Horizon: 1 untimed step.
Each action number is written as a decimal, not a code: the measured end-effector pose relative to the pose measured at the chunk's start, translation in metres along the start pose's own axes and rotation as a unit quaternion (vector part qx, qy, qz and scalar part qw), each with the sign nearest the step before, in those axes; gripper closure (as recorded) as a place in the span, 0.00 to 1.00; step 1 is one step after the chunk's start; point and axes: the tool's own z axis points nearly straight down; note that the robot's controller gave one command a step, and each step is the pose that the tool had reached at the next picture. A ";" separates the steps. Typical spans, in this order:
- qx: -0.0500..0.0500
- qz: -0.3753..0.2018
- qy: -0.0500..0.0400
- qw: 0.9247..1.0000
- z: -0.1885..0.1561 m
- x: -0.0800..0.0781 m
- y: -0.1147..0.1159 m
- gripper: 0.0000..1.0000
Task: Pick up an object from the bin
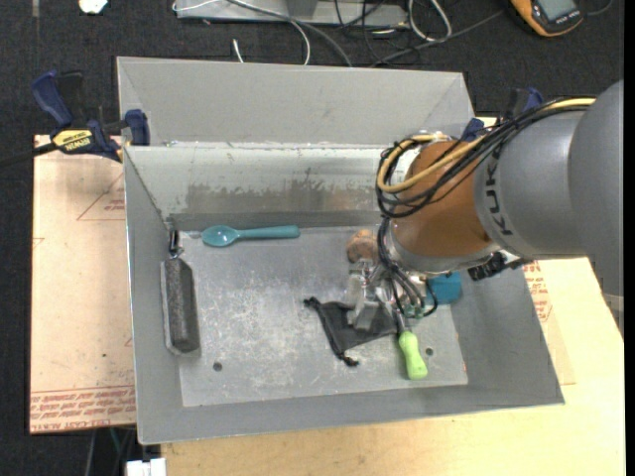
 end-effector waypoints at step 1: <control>0.001 -0.011 0.005 1.000 -0.021 0.000 -0.001 1.00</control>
Offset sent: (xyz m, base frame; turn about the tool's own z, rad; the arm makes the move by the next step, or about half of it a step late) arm -0.0389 0.0021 -0.0014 -0.2132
